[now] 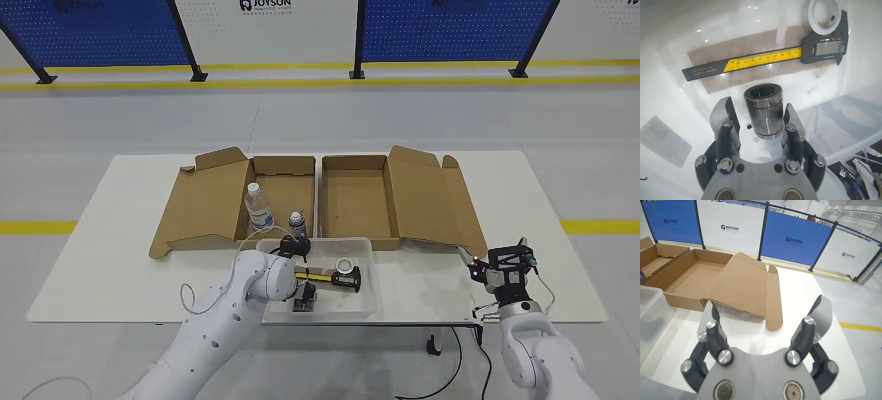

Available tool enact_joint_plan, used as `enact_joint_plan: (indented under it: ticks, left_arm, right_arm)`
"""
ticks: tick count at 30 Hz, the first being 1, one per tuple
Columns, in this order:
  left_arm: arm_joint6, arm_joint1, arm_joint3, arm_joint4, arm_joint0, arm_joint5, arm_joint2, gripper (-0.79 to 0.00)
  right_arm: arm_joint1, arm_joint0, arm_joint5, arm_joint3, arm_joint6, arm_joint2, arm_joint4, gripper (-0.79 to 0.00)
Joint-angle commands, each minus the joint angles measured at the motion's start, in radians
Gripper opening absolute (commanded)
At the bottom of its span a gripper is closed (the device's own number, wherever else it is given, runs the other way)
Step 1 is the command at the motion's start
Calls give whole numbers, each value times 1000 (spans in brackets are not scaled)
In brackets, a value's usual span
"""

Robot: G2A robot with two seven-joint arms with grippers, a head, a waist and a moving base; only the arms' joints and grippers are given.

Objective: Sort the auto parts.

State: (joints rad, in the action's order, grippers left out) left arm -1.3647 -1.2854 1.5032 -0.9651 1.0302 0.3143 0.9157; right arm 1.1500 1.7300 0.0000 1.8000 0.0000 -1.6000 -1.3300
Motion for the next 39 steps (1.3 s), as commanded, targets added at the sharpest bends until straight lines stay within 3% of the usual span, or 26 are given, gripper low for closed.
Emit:
enact_joint_plan:
  ticks: [1,11,15,17,20,23,25,26,39]
  left_arm:
    - [4,-4,-13,2,-8,1,-9,-188]
    - [26,-25,-97,20,-53,-6,-55,-215]
    - [35,-31,-124,30,-68,-7,-63,-292]
    - [38,-34,-135,31,-73,-7,-64,-397]
    - [39,-35,-147,30,-78,-8,-65,-456]
    - [37,-35,-151,29,-78,-10,-62,-594]
    - [36,-35,-150,30,-76,-13,-59,-754]
    - [36,-35,-150,30,-75,-14,-58,-785]
    - [48,-26,-101,34,-59,-33,-12,-785]
  right_arm:
    - [0,0,0,0,0,0,0,0]
    - [0,0,0,0,0,0,0,0]
    - [0,0,0,0,0,0,0,0]
    - [0,0,0,0,0,0,0,0]
    - [0,0,0,0,0,0,0,0]
    - [0,0,0,0,0,0,0,0]
    - [0,0,0,0,0,0,0,0]
    - [0,0,0,0,0,0,0,0]
    - [0,0,0,0,0,0,0,0]
